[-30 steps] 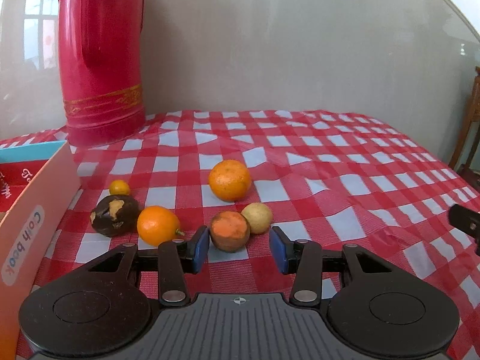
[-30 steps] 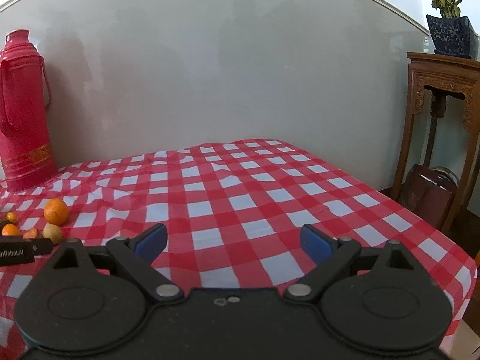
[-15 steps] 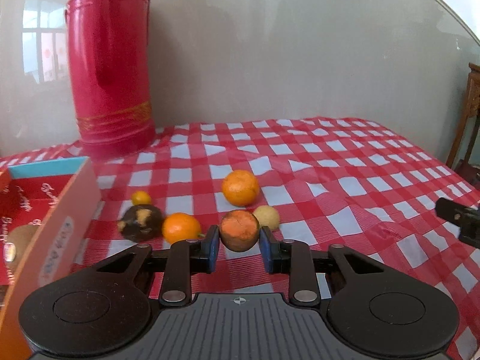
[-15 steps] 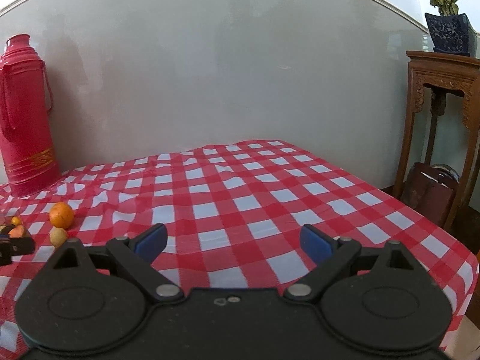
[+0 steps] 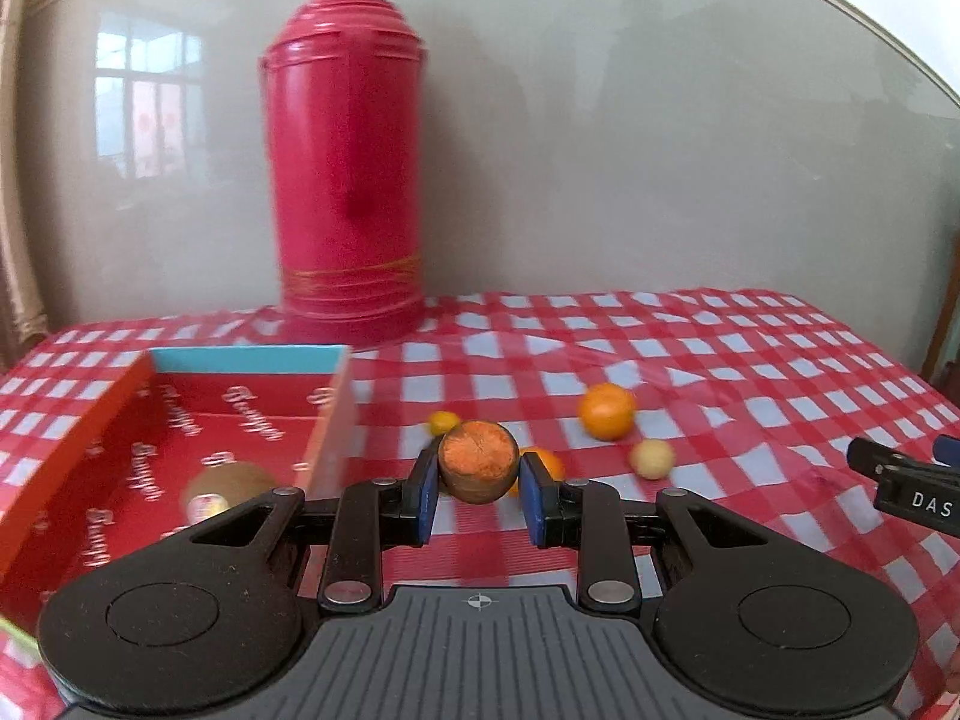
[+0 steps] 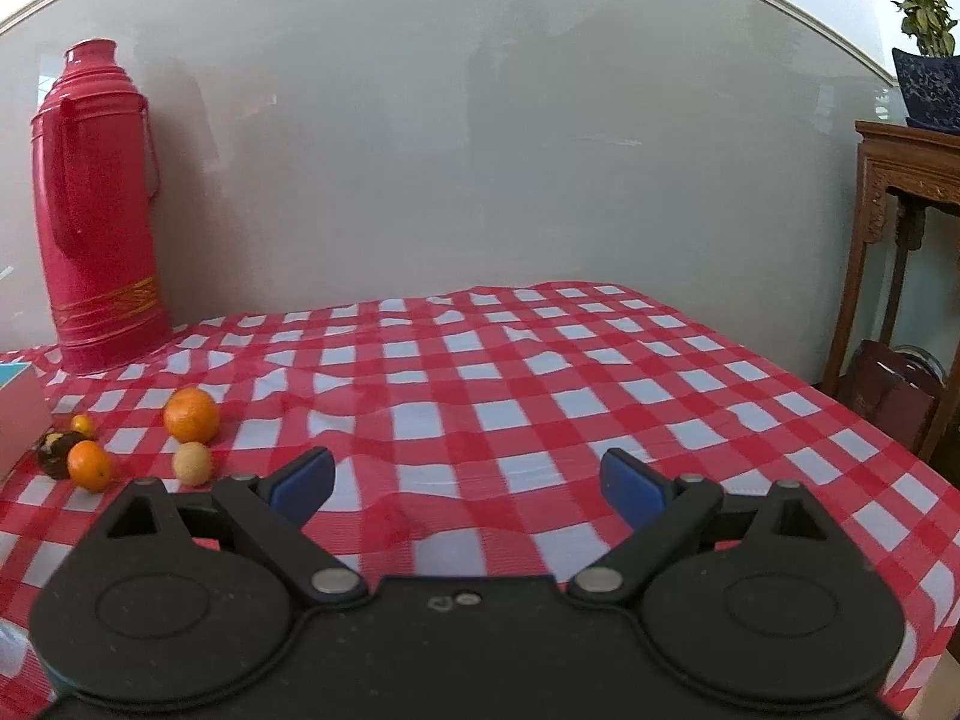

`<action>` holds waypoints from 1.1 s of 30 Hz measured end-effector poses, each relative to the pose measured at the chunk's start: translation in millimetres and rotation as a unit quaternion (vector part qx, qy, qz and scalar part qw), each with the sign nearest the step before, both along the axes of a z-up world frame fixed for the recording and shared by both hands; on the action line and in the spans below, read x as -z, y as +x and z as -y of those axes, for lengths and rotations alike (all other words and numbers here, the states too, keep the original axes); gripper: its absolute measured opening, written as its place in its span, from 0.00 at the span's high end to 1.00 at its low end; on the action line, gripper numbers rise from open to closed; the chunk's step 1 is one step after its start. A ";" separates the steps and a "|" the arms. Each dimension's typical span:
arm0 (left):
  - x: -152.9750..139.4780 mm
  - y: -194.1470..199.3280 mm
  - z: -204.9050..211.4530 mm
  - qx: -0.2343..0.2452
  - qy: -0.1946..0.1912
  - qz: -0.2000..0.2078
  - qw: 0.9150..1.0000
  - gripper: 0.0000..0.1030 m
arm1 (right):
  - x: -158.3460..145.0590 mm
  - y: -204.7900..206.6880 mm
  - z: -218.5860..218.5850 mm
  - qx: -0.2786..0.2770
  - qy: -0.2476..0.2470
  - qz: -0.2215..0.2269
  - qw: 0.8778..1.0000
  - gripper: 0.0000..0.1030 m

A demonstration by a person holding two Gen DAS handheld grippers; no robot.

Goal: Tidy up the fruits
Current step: 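Carry the reddish-brown fruit into the box and open the left gripper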

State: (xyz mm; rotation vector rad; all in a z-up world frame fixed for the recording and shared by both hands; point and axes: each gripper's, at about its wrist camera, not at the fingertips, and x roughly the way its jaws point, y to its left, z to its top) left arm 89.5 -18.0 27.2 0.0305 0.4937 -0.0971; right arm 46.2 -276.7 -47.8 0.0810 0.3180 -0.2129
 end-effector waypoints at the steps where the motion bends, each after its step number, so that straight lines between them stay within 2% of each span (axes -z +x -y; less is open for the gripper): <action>1: -0.4 -1.0 -5.8 -0.004 -0.001 0.000 1.000 0.72 | -0.4 0.5 -3.2 -0.002 0.000 0.001 1.000 0.13; 14: -2.2 -14.1 -76.2 -0.071 -0.001 0.002 0.997 0.72 | -3.7 7.6 -52.8 -0.047 -0.004 0.007 0.999 0.13; 33: 18.7 -21.0 -153.1 -0.150 -0.003 -0.019 0.989 0.72 | -4.6 15.3 -105.1 -0.101 -0.013 0.012 0.995 0.13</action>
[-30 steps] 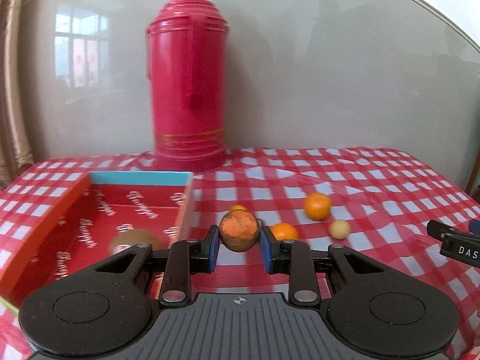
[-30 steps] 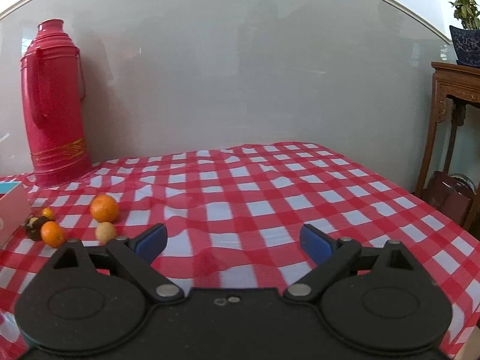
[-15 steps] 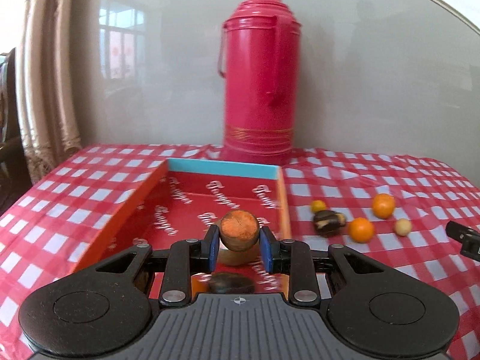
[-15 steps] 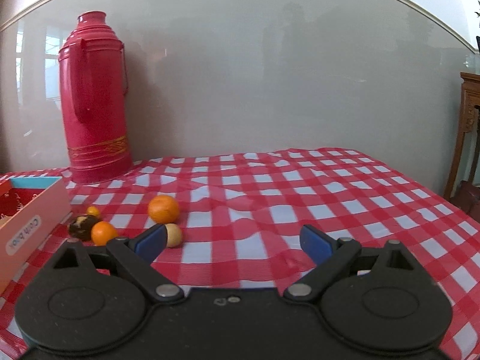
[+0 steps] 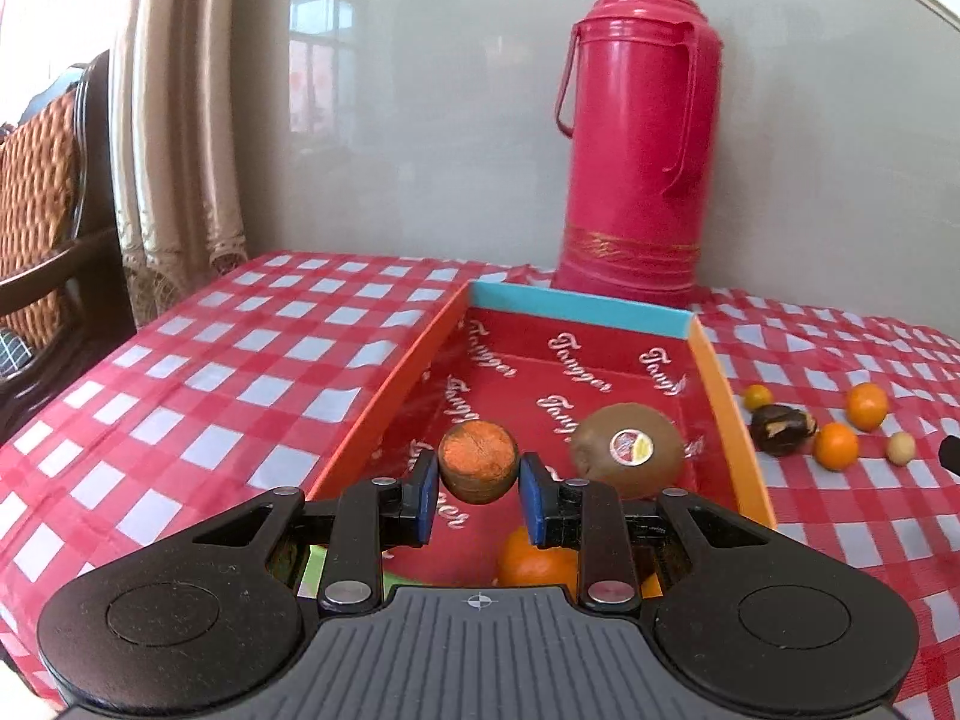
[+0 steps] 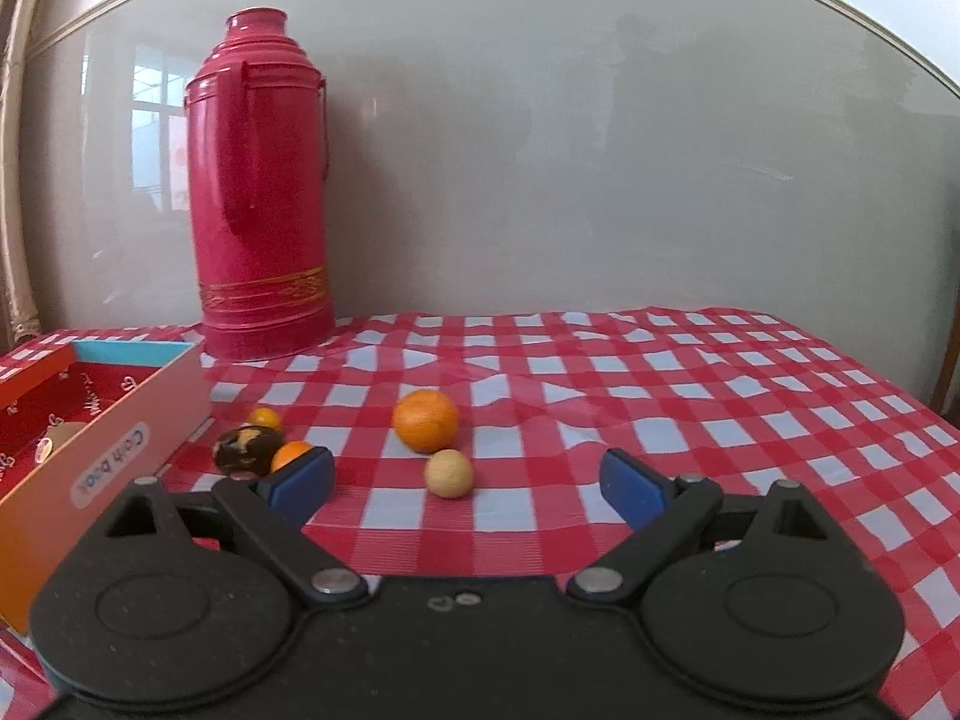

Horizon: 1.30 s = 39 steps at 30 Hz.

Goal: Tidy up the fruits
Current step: 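Carry the reddish-brown fruit into the box and open the left gripper, then grasp the small orange on the table with the right gripper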

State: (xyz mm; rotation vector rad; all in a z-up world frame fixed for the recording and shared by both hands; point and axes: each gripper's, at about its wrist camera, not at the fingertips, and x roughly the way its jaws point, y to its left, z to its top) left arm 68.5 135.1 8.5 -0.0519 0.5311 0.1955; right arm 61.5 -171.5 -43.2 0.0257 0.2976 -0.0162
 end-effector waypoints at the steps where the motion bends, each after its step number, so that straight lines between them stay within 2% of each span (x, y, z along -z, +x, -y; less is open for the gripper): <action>1: 1.6 0.7 -0.9 -0.001 0.002 -0.002 1.000 0.72 | 0.0 0.7 -2.0 -0.002 0.001 0.000 1.000 0.13; 4: 4.3 2.5 -3.4 -0.004 -0.001 -0.009 1.000 0.72 | 0.4 2.0 -6.7 -0.007 0.001 -0.001 1.000 0.13; 7: 1.7 0.0 -4.9 -0.011 -0.001 0.002 1.000 0.71 | 0.9 2.3 -9.8 -0.009 -0.001 -0.001 1.000 0.13; 9: 1.0 -1.4 -4.9 -0.010 -0.002 0.005 1.000 0.53 | 1.0 2.6 -9.4 -0.010 -0.002 -0.001 1.000 0.13; 10: 0.8 -2.4 -4.7 -0.015 0.002 0.008 1.000 0.36 | 1.2 2.7 -8.9 -0.010 -0.003 -0.002 1.000 0.13; 11: -0.6 -3.7 -4.2 -0.018 0.005 0.014 1.000 0.33 | 1.2 2.8 -8.6 -0.009 -0.003 -0.002 1.000 0.13; 19: -5.1 -8.0 -7.9 -0.018 -0.005 0.030 0.999 0.32 | 1.8 3.7 -6.9 -0.007 -0.015 -0.005 1.000 0.12; 21: -5.9 -9.4 -8.6 -0.017 -0.007 0.036 0.999 0.27 | 1.7 3.5 -6.4 -0.006 -0.020 -0.003 1.000 0.11; 23: -6.8 -10.2 -8.8 -0.028 0.002 0.038 0.999 0.17 | 0.8 2.8 -4.8 -0.006 -0.020 0.001 1.000 0.11; 30: -13.0 -20.1 -24.2 -0.053 -0.017 0.068 0.996 0.16 | 1.0 7.1 -3.1 -0.009 -0.019 0.002 1.000 0.11; 33: -11.4 -21.4 -32.5 -0.060 -0.024 0.064 0.996 0.16 | 1.5 12.0 -2.3 -0.008 -0.017 -0.002 1.000 0.13; 35: -11.5 -24.3 -38.4 -0.068 -0.020 0.066 0.995 0.16 | 1.8 16.2 -1.3 -0.007 -0.011 -0.008 1.000 0.16; 37: -10.9 -27.1 -45.1 -0.076 -0.017 0.067 0.995 0.15 | 1.7 19.8 -1.8 -0.015 -0.002 -0.014 1.000 0.24; 39: -9.1 -29.4 -54.2 -0.084 -0.017 0.062 0.994 0.14 | 1.9 21.6 -7.9 -0.025 -0.005 -0.019 0.999 0.26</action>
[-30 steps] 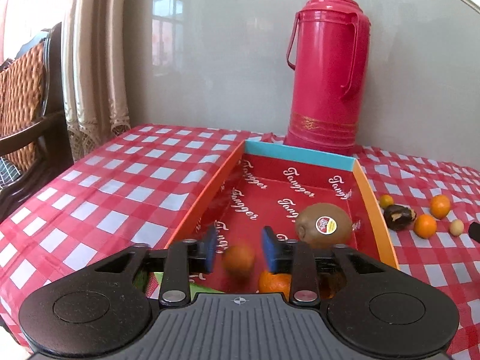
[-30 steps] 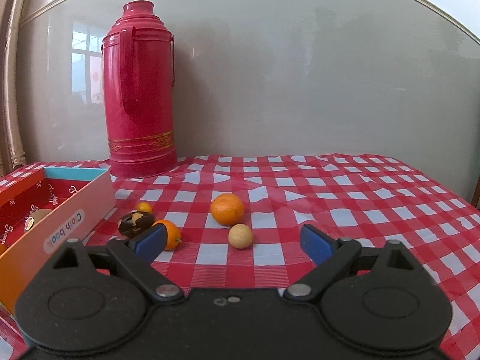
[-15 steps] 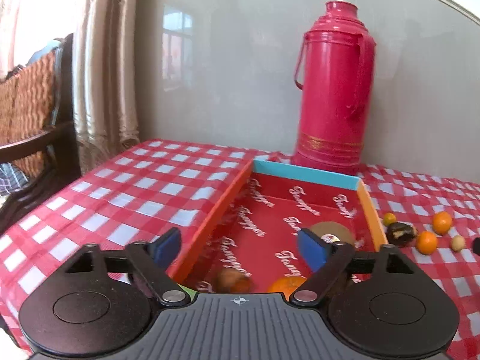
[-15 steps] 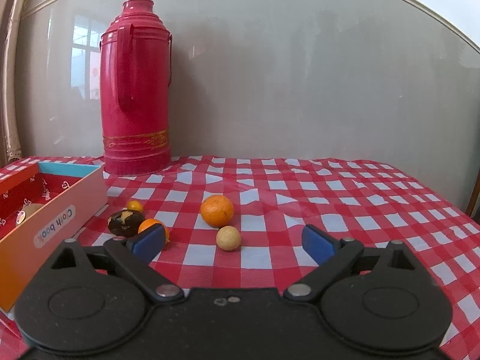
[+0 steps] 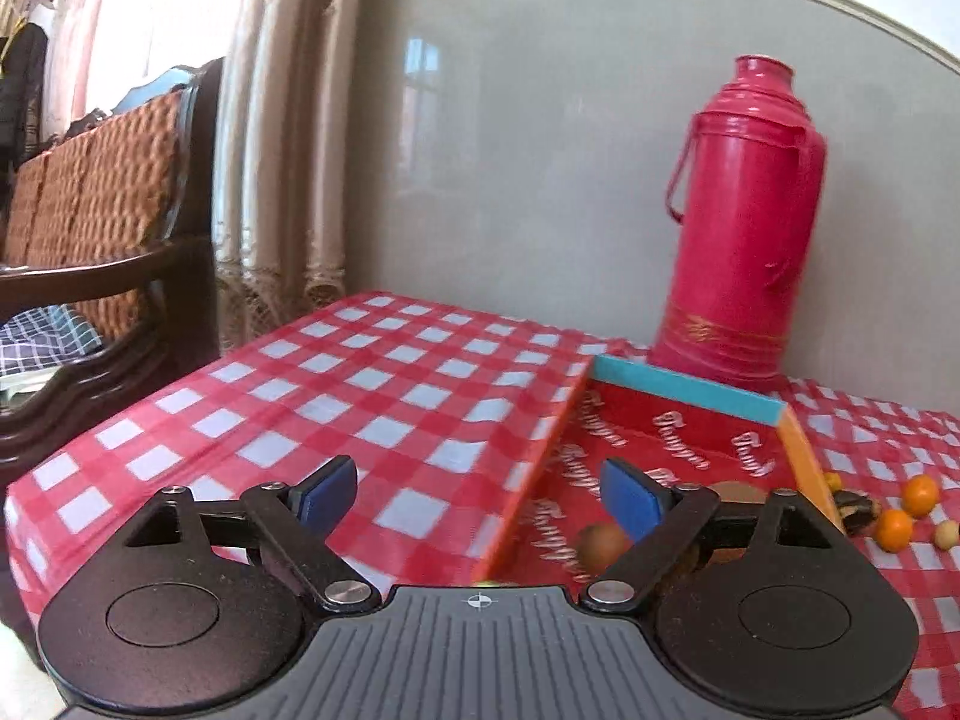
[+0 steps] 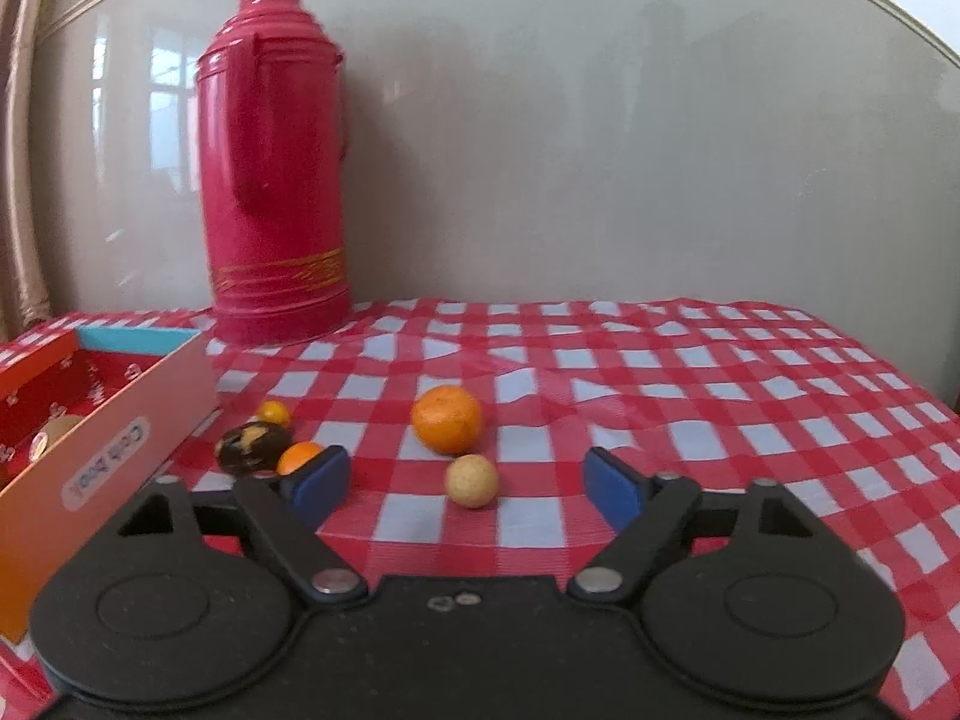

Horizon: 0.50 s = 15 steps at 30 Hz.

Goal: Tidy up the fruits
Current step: 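Grasp the small orange on the table with the right gripper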

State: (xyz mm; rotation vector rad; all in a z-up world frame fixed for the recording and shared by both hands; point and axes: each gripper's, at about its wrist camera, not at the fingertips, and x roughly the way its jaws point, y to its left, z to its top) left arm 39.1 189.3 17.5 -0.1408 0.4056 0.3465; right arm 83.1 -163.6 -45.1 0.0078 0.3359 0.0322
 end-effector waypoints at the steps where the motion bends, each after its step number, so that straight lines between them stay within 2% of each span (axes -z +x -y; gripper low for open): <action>1: 0.7 -1.6 -4.3 -0.005 -0.001 -0.001 1.000 0.14 | -0.4 0.2 -2.6 -0.006 0.004 0.002 1.000 0.26; 5: 5.7 -5.3 -20.2 -0.018 -0.004 -0.013 1.000 0.14 | 0.1 7.3 -20.2 -0.034 -0.003 -0.013 0.999 0.27; 7: 8.3 -6.0 -25.7 -0.017 -0.004 -0.020 1.000 0.14 | -0.1 11.6 -29.5 -0.047 -0.003 -0.024 0.999 0.36; 9: 10.6 -7.4 -29.4 -0.018 0.002 -0.024 1.000 0.14 | 0.2 18.2 -40.1 -0.046 -0.020 -0.036 0.998 0.38; 12: 12.1 -11.0 -36.9 -0.022 0.001 -0.028 0.999 0.14 | -1.2 26.7 -47.4 -0.053 -0.017 -0.056 0.997 0.48; 15: 14.2 -13.2 -43.8 -0.025 0.000 -0.034 0.999 0.14 | -2.4 33.6 -56.5 -0.056 -0.021 -0.067 0.996 0.50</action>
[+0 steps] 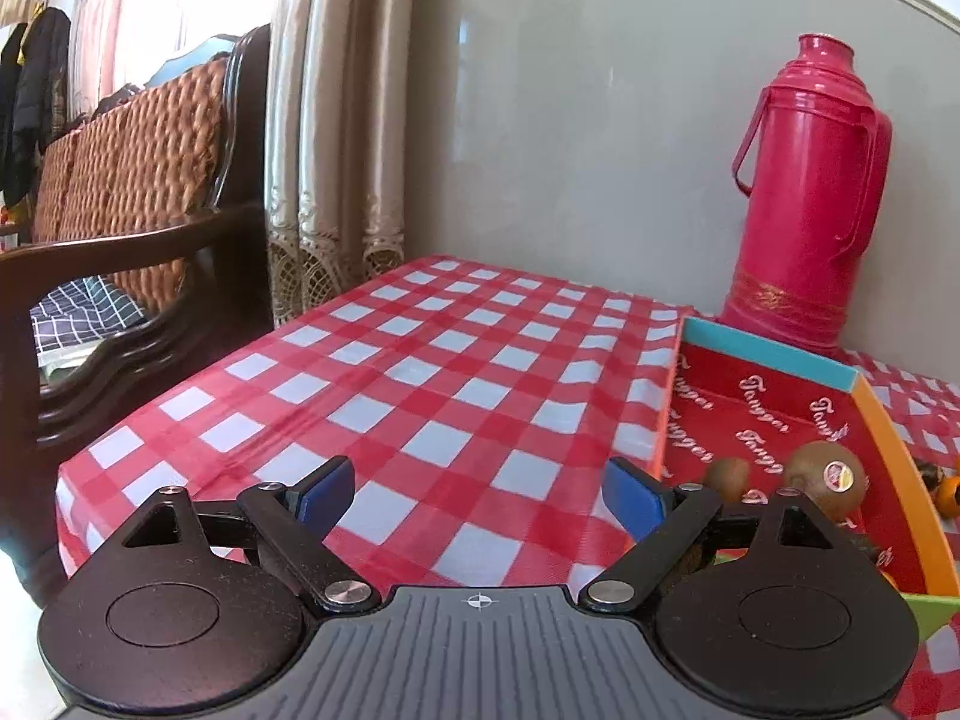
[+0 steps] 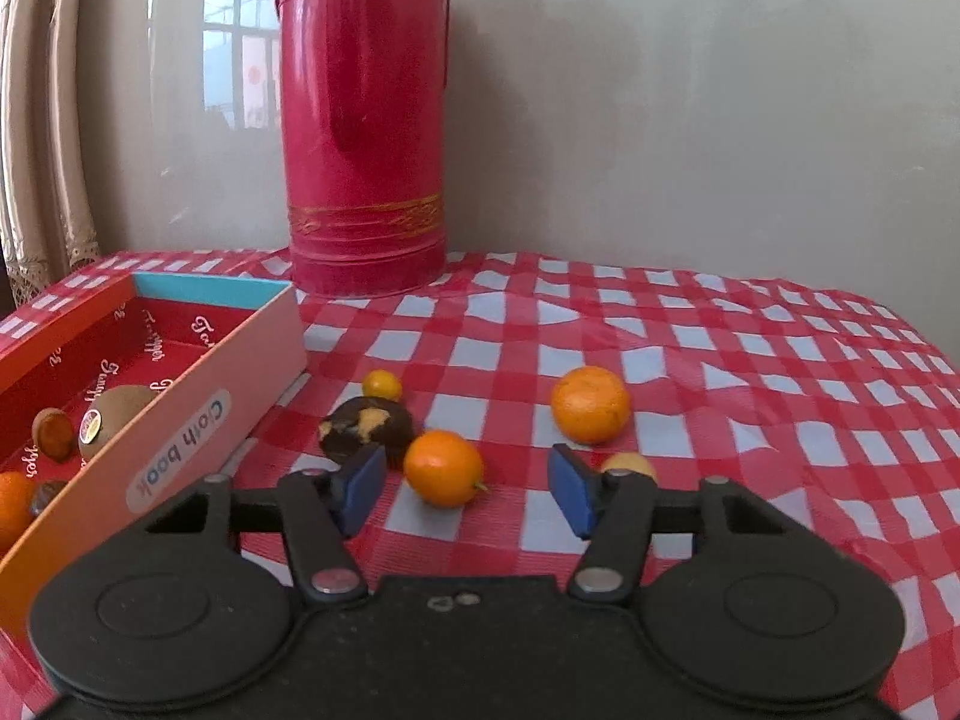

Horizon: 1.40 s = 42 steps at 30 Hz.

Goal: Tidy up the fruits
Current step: 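Grasp the small orange on the table with the right gripper, then carry the small orange into the box and open the right gripper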

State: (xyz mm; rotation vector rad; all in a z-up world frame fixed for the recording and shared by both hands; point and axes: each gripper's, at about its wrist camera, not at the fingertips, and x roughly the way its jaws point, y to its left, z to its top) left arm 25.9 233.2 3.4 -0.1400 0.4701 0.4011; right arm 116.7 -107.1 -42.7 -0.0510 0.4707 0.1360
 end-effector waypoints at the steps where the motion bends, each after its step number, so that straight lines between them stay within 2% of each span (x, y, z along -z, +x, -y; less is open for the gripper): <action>1: 0.4 -0.6 -1.7 0.000 0.000 -0.001 1.000 0.14 | 0.7 3.0 -2.5 0.000 -0.002 -0.006 1.000 0.52; 5: 1.7 -5.0 -7.7 0.001 0.001 -0.006 1.000 0.14 | 4.5 16.9 -10.7 0.000 -0.006 -0.028 1.000 0.57; 8: 2.1 -6.3 -11.3 0.001 -0.003 -0.009 1.000 0.14 | 8.7 26.3 -15.2 0.006 -0.008 -0.048 0.999 0.74; 9: 2.4 -6.0 -12.2 0.001 -0.004 -0.011 1.000 0.14 | 10.1 26.9 -15.6 0.007 -0.006 -0.051 0.999 0.76; 14: 1.5 -5.1 -11.3 0.008 -0.007 -0.011 1.000 0.14 | 9.0 20.9 -20.9 0.008 -0.010 -0.049 0.999 0.76; 18: 0.8 -4.6 -5.6 0.020 -0.005 -0.014 1.000 0.14 | -3.7 7.2 -23.5 0.000 -0.002 -0.024 1.000 0.76; 25: -0.2 -8.2 -8.1 0.019 -0.008 -0.014 1.000 0.13 | -26.8 -25.6 -49.5 -0.052 0.002 0.035 0.998 0.76; 30: -1.1 -10.9 -12.1 0.012 -0.008 -0.014 1.000 0.13 | -37.4 -40.8 -74.5 -0.099 0.003 0.062 0.993 0.76; 42: 1.0 -14.2 -16.9 0.005 -0.002 -0.021 1.000 0.13 | -33.6 -55.1 -133.2 -0.174 -0.003 0.054 0.983 0.76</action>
